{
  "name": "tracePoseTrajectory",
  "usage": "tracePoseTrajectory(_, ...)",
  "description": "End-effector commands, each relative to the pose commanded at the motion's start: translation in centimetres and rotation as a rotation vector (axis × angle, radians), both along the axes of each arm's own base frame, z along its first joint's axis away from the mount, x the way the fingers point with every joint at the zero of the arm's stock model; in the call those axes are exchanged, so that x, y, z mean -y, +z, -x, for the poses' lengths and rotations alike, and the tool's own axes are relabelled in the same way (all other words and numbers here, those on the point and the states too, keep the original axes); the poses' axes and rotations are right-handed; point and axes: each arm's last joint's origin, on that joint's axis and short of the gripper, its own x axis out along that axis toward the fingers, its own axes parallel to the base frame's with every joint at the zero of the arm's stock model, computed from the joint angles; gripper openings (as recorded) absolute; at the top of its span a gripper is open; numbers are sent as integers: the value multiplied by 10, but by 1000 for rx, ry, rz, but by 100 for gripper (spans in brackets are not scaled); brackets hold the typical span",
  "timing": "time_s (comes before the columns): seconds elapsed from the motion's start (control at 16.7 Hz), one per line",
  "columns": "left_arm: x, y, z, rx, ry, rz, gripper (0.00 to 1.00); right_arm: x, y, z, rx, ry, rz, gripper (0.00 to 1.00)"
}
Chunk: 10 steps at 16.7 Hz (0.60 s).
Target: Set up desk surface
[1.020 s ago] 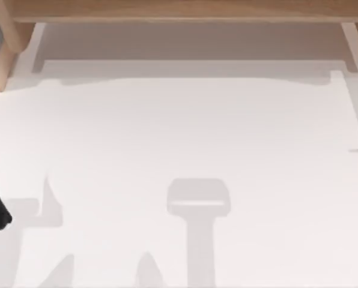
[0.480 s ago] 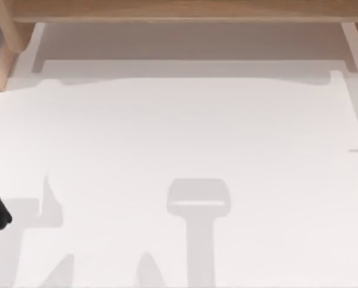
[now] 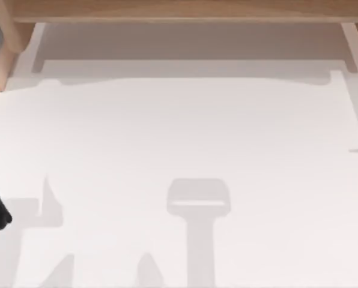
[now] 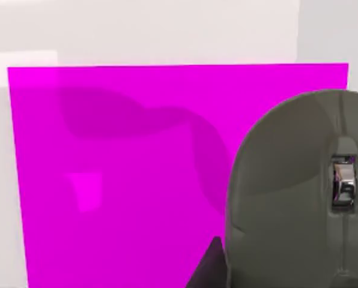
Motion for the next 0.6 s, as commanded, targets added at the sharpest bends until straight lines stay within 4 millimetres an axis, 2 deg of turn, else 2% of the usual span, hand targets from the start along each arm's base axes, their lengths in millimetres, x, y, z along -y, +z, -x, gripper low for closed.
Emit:
tracePoseTrajectory(0.3, 0, 0, 0, 0, 0, 0, 100, -1, -6, 0, -8, 1, -11, 0)
tracePoseTrajectory(0.6, 0, 0, 0, 0, 0, 0, 100, -5, -27, 4, -52, 1, -75, 0)
